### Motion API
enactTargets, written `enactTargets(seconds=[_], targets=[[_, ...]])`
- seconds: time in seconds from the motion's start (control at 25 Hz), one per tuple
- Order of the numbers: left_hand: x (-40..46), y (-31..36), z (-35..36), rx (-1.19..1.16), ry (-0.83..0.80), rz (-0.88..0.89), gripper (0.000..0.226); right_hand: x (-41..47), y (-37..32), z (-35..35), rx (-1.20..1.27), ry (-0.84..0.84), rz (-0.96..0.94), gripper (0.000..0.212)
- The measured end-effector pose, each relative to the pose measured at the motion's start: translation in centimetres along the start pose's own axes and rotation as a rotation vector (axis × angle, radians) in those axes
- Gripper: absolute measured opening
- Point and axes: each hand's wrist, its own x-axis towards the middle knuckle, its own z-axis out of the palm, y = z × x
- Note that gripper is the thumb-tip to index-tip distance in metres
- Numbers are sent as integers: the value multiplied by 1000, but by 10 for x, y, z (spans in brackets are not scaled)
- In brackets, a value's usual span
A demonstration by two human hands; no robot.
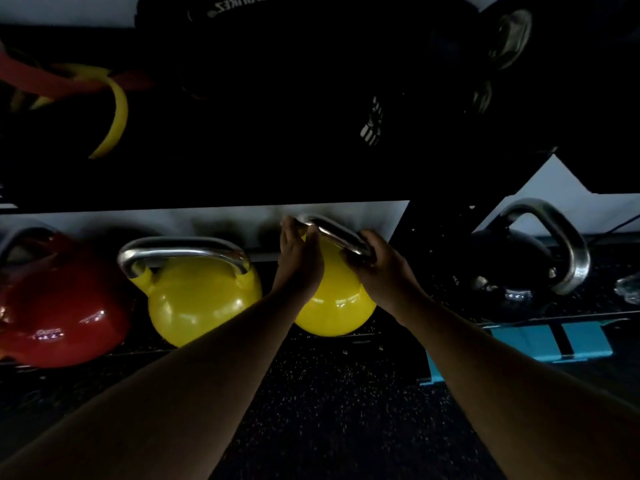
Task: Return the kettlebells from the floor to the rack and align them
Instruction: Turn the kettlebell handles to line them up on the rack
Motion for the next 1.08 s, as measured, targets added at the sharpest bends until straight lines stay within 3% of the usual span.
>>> enactTargets(seconds=[0.08, 0.2, 0.44, 0.6, 0.84, 1.08], targets=[[14, -1, -6, 32, -8, 24, 53, 0, -9, 5, -112, 32, -63, 40], [28, 3, -13, 0, -83, 22, 52, -8, -23, 15, 11, 46, 9, 31], [28, -3, -7, -214, -129, 35, 52, -4, -7, 15, 201, -100, 83, 70], [39, -4, -4, -231, -120, 39, 48, -9, -10, 35, 260, -40, 76, 75], [46, 0, 2, -286, -208, -21, 47, -16, -14, 46, 700, -66, 159, 48], [50, 9, -2, -82, -183, 29, 46, -13, -20, 56, 773, -29, 155, 44]])
